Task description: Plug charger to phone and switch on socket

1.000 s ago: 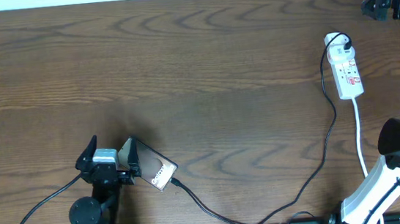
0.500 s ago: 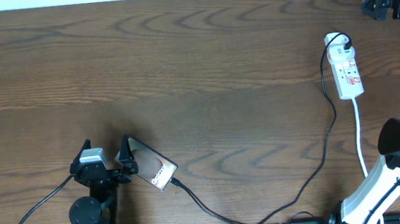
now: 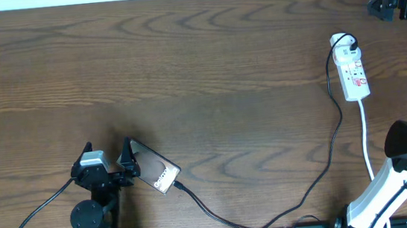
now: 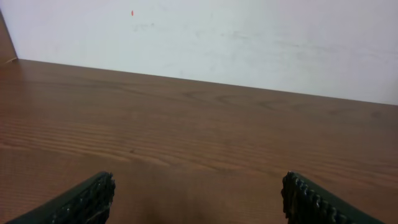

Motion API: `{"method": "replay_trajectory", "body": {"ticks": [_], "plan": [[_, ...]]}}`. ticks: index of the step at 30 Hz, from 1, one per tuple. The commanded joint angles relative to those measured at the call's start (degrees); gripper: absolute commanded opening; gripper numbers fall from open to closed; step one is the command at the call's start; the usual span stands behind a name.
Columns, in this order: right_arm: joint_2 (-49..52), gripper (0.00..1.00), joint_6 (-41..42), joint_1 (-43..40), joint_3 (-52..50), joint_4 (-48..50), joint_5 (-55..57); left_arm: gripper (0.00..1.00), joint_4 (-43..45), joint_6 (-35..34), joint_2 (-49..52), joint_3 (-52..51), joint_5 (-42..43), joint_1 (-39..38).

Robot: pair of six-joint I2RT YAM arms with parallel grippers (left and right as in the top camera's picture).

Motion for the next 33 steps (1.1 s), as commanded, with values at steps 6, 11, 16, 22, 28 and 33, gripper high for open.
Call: {"method": "replay_trajectory", "body": {"ticks": [6,11,16,22,28,33], "plan": [[0.07,0.99,0.81,0.15,0.15,-0.15,-0.72,0.86,-1.99,-0.50,-0.35,-1.01,-0.50,0.28],[0.07,0.99,0.81,0.15,0.15,-0.15,-0.72,0.86,-1.99,-0.50,-0.35,-1.01,-0.50,0.28],[0.07,0.99,0.81,0.15,0.15,-0.13,-0.72,0.86,-1.99,-0.50,-0.35,-1.01,-0.48,0.28],[-0.04,0.99,0.81,0.15,0.13,-0.13,-0.72,0.86,-1.99,-0.50,-0.35,-1.01,-0.50,0.28],[-5.35,0.99,-0.70,0.24,-5.38,6.03,1.22,0.86,-1.97,-0.50,-0.35,-1.01,-0.50,0.28],[-15.19,0.99,-0.46,1.03,-20.31,17.31,0.94,0.86,-1.99,-0.50,-0.35,-1.01,-0.50,0.28]]}}
